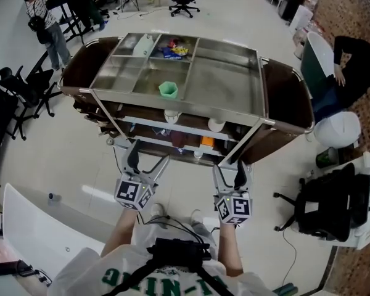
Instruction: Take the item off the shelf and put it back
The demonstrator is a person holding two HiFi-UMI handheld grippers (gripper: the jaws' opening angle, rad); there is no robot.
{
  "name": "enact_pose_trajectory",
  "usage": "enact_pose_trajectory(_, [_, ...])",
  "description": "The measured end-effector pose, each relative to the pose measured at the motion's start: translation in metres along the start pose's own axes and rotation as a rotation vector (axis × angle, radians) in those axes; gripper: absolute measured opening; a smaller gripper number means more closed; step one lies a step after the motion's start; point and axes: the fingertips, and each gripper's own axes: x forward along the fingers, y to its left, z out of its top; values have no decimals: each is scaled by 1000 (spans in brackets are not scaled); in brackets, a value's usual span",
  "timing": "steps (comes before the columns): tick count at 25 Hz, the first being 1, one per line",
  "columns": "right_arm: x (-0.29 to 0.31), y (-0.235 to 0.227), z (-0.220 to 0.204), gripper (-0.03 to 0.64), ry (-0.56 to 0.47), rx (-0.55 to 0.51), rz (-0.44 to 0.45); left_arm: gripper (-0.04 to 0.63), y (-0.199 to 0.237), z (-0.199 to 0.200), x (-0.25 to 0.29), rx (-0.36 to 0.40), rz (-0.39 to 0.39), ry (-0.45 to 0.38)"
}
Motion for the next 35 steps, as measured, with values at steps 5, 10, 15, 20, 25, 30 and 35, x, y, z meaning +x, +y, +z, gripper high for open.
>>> enact_pose_trajectory(5, [7, 3, -13, 385, 26, -8, -27, 436, 11, -9, 5, -13, -24, 19])
enact_pose_trajectory(10, [19, -1, -46, 387, 80, -36, -54, 436, 15, -29, 17, -5, -60, 53])
enact_pose_trajectory(15, [40, -17, -113, 387, 89, -18, -85, 435, 20, -78, 31, 7, -88, 62])
enact_pose_trajectory(20, [76, -29, -196, 387, 75, -17, -79, 435, 40, -152, 49, -10, -39, 40])
enact_pose_trajectory(25, [108, -50, -284, 387, 83, -9, -86, 436, 60, -226, 66, -15, -6, 17])
enact_pose_trajectory(30, [133, -75, -367, 388, 101, -10, -93, 436, 82, -280, 86, -20, 28, -9])
enact_pose_trajectory(35, [161, -108, -434, 561, 137, -12, -187, 436, 95, -314, 98, 0, 46, -22])
